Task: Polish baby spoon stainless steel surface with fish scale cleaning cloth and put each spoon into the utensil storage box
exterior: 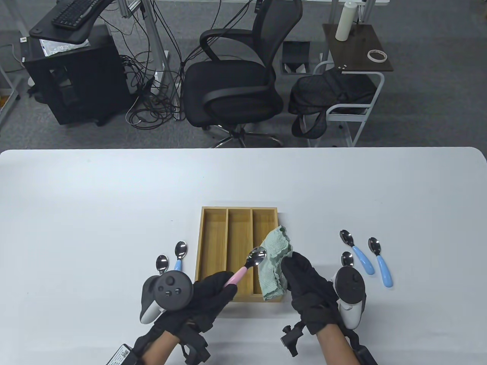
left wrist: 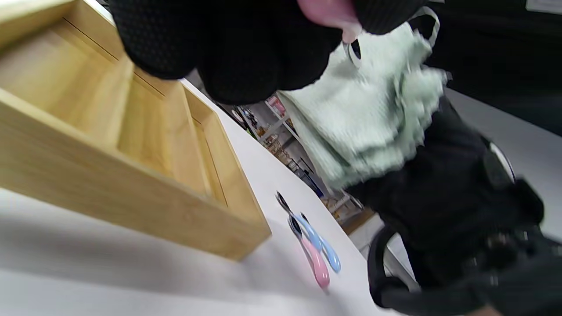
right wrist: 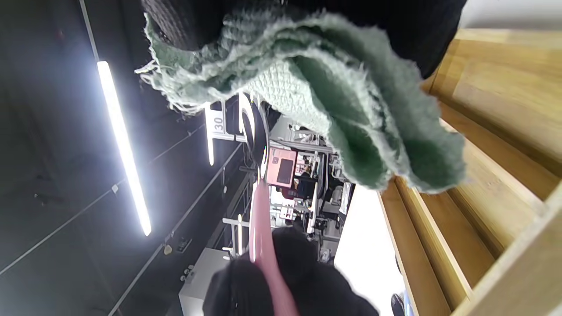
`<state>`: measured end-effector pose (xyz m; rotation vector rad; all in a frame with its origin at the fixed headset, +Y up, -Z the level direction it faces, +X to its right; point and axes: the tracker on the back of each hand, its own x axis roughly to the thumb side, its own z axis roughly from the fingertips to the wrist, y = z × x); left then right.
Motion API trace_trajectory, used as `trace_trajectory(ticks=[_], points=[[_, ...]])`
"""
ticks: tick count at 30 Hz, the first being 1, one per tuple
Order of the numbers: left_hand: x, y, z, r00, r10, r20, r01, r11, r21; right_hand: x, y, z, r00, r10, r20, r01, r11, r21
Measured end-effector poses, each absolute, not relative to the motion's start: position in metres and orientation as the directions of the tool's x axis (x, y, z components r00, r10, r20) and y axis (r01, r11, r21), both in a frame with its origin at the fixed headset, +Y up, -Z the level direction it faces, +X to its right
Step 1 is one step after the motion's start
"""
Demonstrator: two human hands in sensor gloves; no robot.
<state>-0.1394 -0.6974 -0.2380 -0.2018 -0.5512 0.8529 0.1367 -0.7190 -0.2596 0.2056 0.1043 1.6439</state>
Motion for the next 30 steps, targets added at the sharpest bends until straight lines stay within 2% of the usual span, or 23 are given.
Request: trace_trajectory(ticks=[4, 6, 8, 9, 13, 18, 24, 30], points=[[-0.131, -0.703, -0.235, 0.565, 0.733, 0.379, -0.622, 0.68, -0.388, 0.133, -0.724, -0.259, 0.03, 0.996, 0.085, -0.966, 0.008, 0.257], [-0.128, -0.704, -0.233, 0.588, 0.699, 0.407, -0.588, 0.715, -0.379, 0.131, -0.725, -0.259, 0.132, 0.99, 0.053, -0.95, 0.111, 0.291], [-0.127, -0.703, -0.231, 0.587, 0.696, 0.414, -0.591, 0.718, -0.368, 0.131, -0.727, -0.26, 0.157, 0.988, 0.014, -0.943, 0.145, 0.3], [-0.127, -0.703, -0.232, 0.578, 0.702, 0.415, -0.593, 0.711, -0.377, 0.131, -0.727, -0.26, 0.141, 0.99, 0.012, -0.951, 0.132, 0.28], [-0.125, -0.705, -0.231, 0.552, 0.725, 0.413, -0.595, 0.689, -0.414, 0.129, -0.722, -0.26, -0.04, 0.994, 0.099, -0.977, -0.059, 0.203], [-0.123, -0.704, -0.229, 0.587, 0.669, 0.455, -0.556, 0.742, -0.375, 0.12, -0.723, -0.262, -0.176, 0.976, 0.13, -0.956, -0.201, 0.213], [-0.123, -0.706, -0.229, 0.596, 0.658, 0.461, -0.543, 0.753, -0.373, 0.12, -0.725, -0.265, -0.187, 0.971, 0.15, -0.955, -0.216, 0.205], [-0.124, -0.707, -0.229, 0.594, 0.666, 0.451, -0.551, 0.746, -0.375, 0.115, -0.723, -0.262, -0.306, 0.928, 0.213, -0.927, -0.342, 0.155]])
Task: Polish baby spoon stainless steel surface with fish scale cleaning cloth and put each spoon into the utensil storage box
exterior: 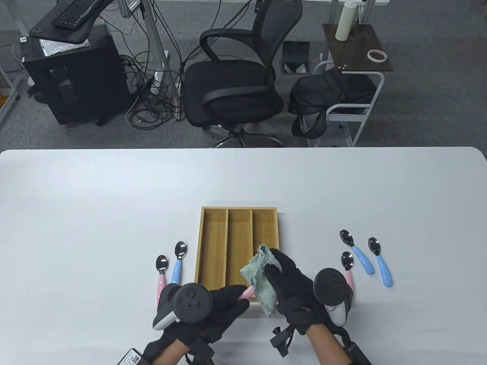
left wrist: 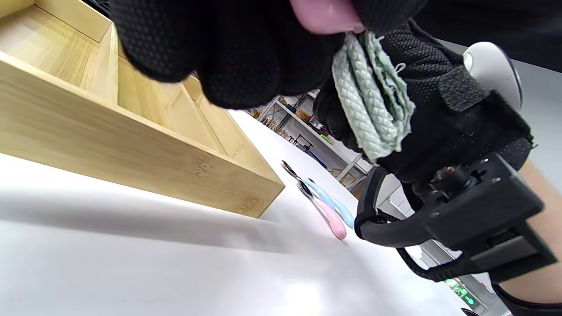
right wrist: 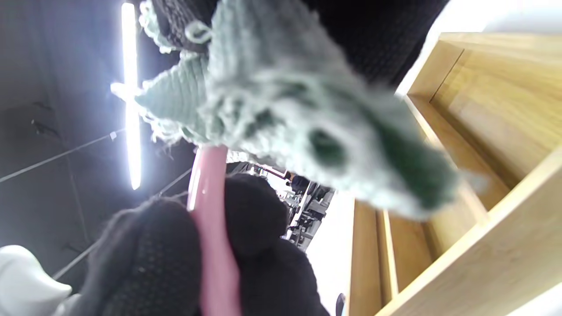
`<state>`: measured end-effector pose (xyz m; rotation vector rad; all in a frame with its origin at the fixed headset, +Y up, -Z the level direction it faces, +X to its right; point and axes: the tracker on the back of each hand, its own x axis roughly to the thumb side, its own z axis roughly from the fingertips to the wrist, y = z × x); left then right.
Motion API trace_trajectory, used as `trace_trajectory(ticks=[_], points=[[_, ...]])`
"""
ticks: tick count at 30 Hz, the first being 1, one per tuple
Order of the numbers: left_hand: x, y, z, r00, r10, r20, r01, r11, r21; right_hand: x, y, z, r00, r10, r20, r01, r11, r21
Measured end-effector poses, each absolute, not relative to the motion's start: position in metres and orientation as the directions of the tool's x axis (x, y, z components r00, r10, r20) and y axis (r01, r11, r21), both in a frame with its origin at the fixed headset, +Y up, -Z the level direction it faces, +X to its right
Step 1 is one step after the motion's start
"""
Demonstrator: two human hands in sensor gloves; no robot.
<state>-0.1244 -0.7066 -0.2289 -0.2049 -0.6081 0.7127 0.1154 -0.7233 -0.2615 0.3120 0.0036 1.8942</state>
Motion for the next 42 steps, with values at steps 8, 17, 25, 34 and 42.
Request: trace_trajectory(ticks=[8, 17, 25, 34, 42], points=[[-0.1251, -0.7074, -0.2288, 0.618, 0.64, 0.457, -0.523, 0.768, -0.369, 0.1166, -0.7267, -0.2637, -0.116, 0.984, 0.131, -0.951, -0.148, 0.27], [-0.1249, -0.7093, -0.2298, 0.624, 0.633, 0.458, -0.51, 0.774, -0.375, 0.1171, -0.7258, -0.2633, -0.162, 0.972, 0.17, -0.955, -0.198, 0.222], [-0.1259, -0.7097, -0.2297, 0.614, 0.645, 0.454, -0.522, 0.764, -0.38, 0.1172, -0.7213, -0.26, -0.312, 0.914, 0.259, -0.928, -0.351, 0.123], [-0.13, -0.7129, -0.2323, 0.627, 0.648, 0.433, -0.531, 0.762, -0.372, 0.1167, -0.7233, -0.2617, -0.189, 0.962, 0.196, -0.94, -0.234, 0.247], [-0.1262, -0.7137, -0.2312, 0.634, 0.625, 0.456, -0.502, 0.78, -0.373, 0.1164, -0.7228, -0.2622, -0.25, 0.94, 0.234, -0.931, -0.3, 0.207]])
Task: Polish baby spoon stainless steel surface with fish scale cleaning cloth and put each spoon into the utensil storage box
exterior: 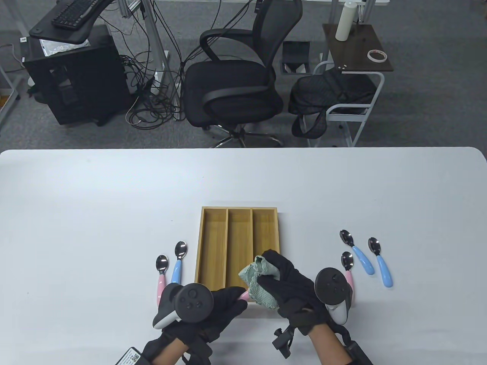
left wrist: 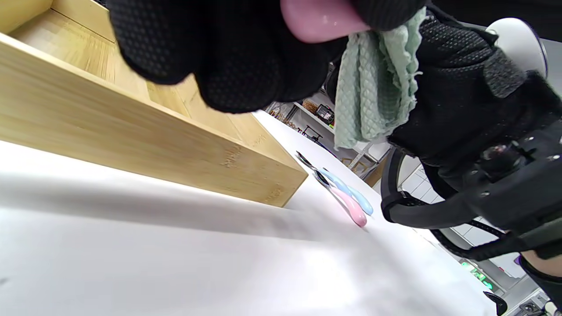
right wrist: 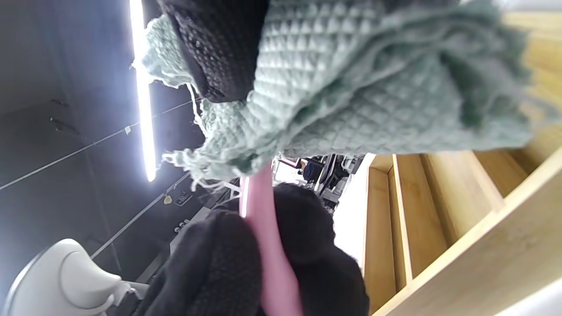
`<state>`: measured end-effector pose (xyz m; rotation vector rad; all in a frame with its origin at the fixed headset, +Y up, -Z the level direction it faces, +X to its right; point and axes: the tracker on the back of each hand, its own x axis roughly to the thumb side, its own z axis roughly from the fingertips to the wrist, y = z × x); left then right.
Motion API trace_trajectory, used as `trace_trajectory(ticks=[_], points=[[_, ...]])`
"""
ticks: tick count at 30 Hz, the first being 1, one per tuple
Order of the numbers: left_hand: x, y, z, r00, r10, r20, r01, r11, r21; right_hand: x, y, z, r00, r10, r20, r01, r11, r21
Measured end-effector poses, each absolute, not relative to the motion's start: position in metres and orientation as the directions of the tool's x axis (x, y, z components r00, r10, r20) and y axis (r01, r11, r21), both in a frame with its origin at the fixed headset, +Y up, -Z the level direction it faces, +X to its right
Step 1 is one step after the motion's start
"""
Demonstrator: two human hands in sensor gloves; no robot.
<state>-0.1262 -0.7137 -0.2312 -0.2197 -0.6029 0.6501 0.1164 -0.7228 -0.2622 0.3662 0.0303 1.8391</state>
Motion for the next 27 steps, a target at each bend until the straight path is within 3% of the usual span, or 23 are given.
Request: trace_trajectory(ticks=[6, 12, 16, 18, 21, 27], points=[[-0.127, -0.712, -0.23, 0.62, 0.635, 0.46, -0.518, 0.772, -0.368, 0.116, -0.719, -0.259, -0.338, 0.896, 0.287, -0.916, -0.383, 0.117], [-0.128, -0.713, -0.231, 0.608, 0.657, 0.445, -0.534, 0.754, -0.383, 0.116, -0.72, -0.259, -0.343, 0.898, 0.276, -0.913, -0.388, 0.126], [-0.131, -0.713, -0.231, 0.612, 0.658, 0.439, -0.535, 0.753, -0.383, 0.116, -0.723, -0.263, -0.173, 0.964, 0.203, -0.924, -0.23, 0.306], [-0.132, -0.712, -0.232, 0.616, 0.651, 0.444, -0.53, 0.759, -0.377, 0.114, -0.727, -0.266, -0.105, 0.982, 0.154, -0.935, -0.15, 0.322], [-0.13, -0.712, -0.232, 0.61, 0.65, 0.453, -0.514, 0.76, -0.397, 0.115, -0.728, -0.267, -0.169, 0.97, 0.177, -0.937, -0.214, 0.277], [-0.135, -0.715, -0.24, 0.572, 0.715, 0.403, -0.471, 0.688, -0.552, 0.117, -0.729, -0.269, -0.319, 0.927, 0.196, -0.914, -0.356, 0.196]])
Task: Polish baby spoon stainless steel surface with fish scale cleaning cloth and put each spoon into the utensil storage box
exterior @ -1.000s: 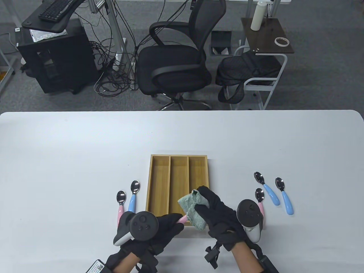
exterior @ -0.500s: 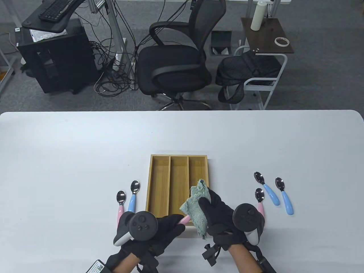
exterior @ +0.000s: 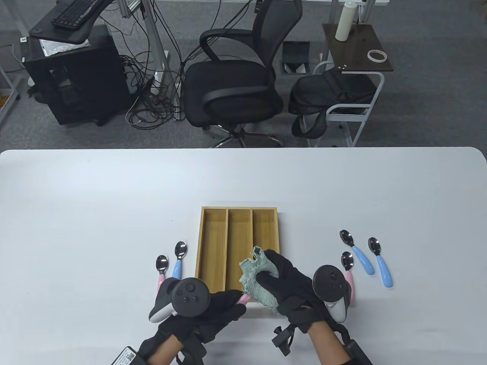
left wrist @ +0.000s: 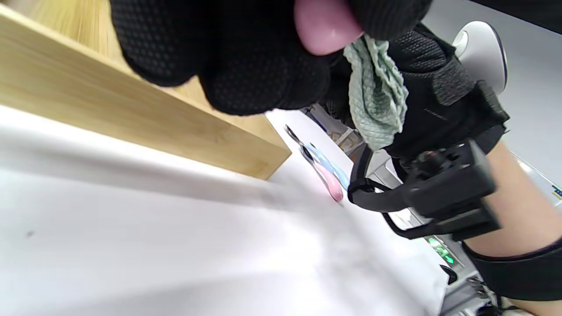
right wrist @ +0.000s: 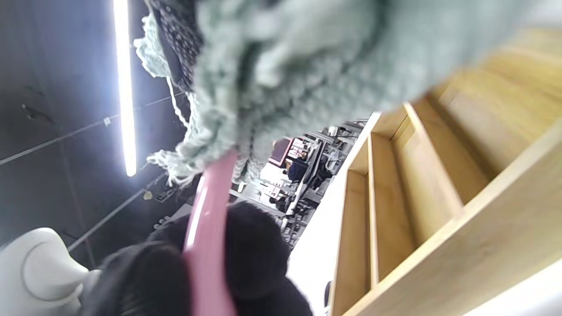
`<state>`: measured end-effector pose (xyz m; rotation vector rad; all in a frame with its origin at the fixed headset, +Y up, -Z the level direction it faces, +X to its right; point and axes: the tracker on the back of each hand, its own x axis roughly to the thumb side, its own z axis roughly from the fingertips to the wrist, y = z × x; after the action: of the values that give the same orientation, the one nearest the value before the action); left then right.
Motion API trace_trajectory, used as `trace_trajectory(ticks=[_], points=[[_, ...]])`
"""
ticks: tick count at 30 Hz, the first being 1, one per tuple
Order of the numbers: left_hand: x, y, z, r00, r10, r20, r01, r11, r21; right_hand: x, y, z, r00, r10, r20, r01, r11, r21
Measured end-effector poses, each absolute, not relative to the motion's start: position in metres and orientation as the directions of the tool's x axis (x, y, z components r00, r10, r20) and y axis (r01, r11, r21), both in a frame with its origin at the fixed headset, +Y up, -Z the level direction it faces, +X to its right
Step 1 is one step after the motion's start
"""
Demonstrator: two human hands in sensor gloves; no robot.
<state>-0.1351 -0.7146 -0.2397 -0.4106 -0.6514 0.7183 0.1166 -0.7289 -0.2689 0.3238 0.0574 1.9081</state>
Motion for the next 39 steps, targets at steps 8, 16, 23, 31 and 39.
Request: trace_trajectory(ticks=[8, 16, 23, 31, 39], points=[[-0.148, -0.707, -0.243, 0.608, 0.7, 0.375, -0.45, 0.693, -0.564, 0.139, -0.724, -0.278, -0.427, 0.887, 0.176, -0.9, -0.436, 0.014], [-0.182, -0.687, -0.295, 0.677, 0.734, 0.056, -0.659, 0.638, -0.398, 0.174, -0.715, -0.274, -0.141, 0.982, 0.128, -0.99, -0.143, 0.009], [-0.164, -0.711, -0.358, 0.807, 0.547, -0.221, -0.586, 0.696, -0.415, 0.168, -0.715, -0.272, -0.143, 0.981, 0.135, -0.987, -0.152, 0.06], [-0.147, -0.739, -0.389, 0.867, 0.41, -0.282, -0.498, 0.71, -0.499, 0.17, -0.715, -0.275, -0.121, 0.983, 0.136, -0.989, -0.132, 0.074], [-0.143, -0.74, -0.389, 0.881, 0.405, -0.246, -0.473, 0.724, -0.501, 0.169, -0.715, -0.275, -0.126, 0.983, 0.133, -0.987, -0.138, 0.088]])
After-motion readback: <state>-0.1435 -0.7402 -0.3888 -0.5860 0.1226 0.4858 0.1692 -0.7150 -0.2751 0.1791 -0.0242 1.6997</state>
